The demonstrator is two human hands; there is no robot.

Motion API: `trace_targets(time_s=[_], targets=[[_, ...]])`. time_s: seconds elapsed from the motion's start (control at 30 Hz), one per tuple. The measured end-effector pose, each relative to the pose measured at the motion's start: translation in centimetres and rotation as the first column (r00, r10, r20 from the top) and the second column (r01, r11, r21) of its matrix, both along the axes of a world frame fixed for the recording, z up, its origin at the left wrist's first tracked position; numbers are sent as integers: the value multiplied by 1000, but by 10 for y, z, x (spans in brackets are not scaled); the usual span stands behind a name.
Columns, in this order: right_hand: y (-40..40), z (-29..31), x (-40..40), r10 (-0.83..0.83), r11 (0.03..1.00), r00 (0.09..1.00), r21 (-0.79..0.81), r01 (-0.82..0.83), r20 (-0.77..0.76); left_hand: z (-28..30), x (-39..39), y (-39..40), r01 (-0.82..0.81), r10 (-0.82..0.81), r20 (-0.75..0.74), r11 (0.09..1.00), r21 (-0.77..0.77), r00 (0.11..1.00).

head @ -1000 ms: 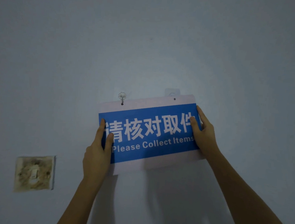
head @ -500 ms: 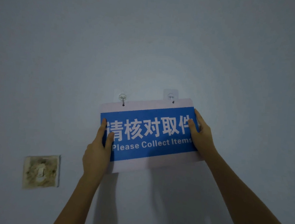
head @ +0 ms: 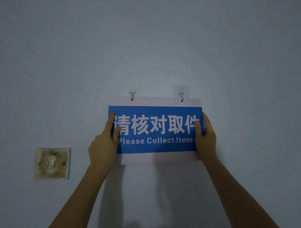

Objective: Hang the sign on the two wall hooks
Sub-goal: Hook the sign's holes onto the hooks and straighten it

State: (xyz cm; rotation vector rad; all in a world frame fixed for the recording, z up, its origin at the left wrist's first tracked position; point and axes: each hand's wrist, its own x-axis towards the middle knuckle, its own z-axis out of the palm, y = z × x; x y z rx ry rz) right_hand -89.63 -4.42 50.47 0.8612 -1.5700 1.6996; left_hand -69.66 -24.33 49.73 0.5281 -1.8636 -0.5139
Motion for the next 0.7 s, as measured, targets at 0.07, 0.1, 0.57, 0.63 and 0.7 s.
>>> trace_targets(time_s=[0.07, 0.1, 0.57, 0.63, 0.7], targets=[[-2, -4, 3, -29, 1000, 1000, -4, 29, 13, 0, -1, 0, -57, 58, 27, 998, -31, 998], [-2, -6, 3, -41, 999, 999, -3, 41, 13, 0, -1, 1, -90, 92, 46, 995, -48, 995], [-9, -50, -14, -415, 904, 910, 122, 411, 14, 3, -3, -5, -361, 436, 270, 888, -285, 859], [-10, -51, -12, -453, 885, 891, 110, 452, -15, 1, -3, -5, -364, 444, 273, 882, -297, 853], [-11, -56, -9, -499, 857, 863, 104, 505, -83, -4, -3, -3, -396, 486, 184, 839, -374, 854]])
